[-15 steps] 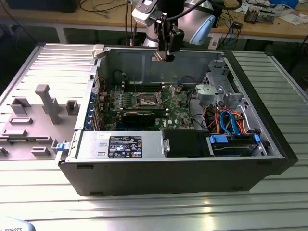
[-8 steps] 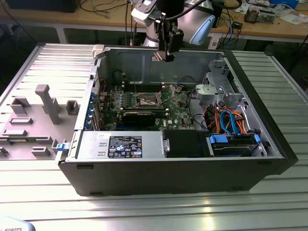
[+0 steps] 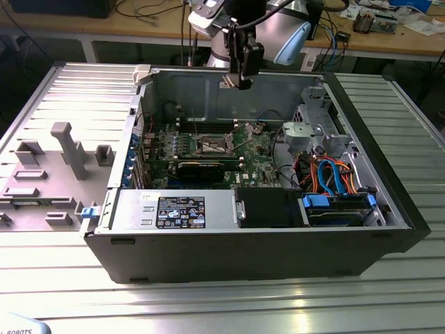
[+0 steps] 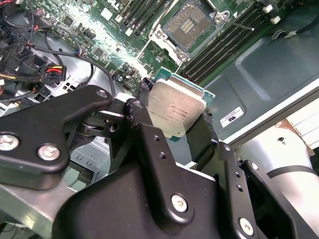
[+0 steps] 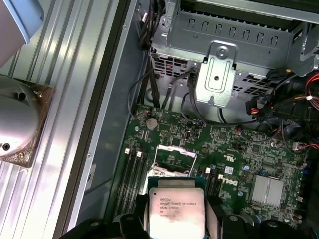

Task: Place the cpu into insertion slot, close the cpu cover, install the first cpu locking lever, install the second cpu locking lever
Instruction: 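Place the cpu into insertion slot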

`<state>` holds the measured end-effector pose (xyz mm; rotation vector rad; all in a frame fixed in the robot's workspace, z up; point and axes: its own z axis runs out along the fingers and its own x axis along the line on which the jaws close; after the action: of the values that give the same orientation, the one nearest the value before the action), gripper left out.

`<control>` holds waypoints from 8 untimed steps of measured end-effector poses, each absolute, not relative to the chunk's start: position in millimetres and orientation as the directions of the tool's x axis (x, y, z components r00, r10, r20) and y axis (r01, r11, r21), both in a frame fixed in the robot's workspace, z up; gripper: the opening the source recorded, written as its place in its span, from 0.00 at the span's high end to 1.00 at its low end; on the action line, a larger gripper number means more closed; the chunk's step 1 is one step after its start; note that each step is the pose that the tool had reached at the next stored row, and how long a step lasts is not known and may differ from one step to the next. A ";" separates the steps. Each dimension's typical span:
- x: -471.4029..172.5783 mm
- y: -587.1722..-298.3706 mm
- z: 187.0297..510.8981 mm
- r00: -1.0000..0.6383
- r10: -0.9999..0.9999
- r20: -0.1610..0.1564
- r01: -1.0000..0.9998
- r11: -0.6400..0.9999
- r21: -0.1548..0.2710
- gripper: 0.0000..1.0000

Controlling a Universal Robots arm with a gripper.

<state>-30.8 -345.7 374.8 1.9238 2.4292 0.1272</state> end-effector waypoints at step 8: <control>-30.8 -345.6 374.5 -0.163 0.986 0.019 0.983 0.161 0.089 0.46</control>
<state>-30.8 -345.6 374.5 2.0037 2.3602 0.1249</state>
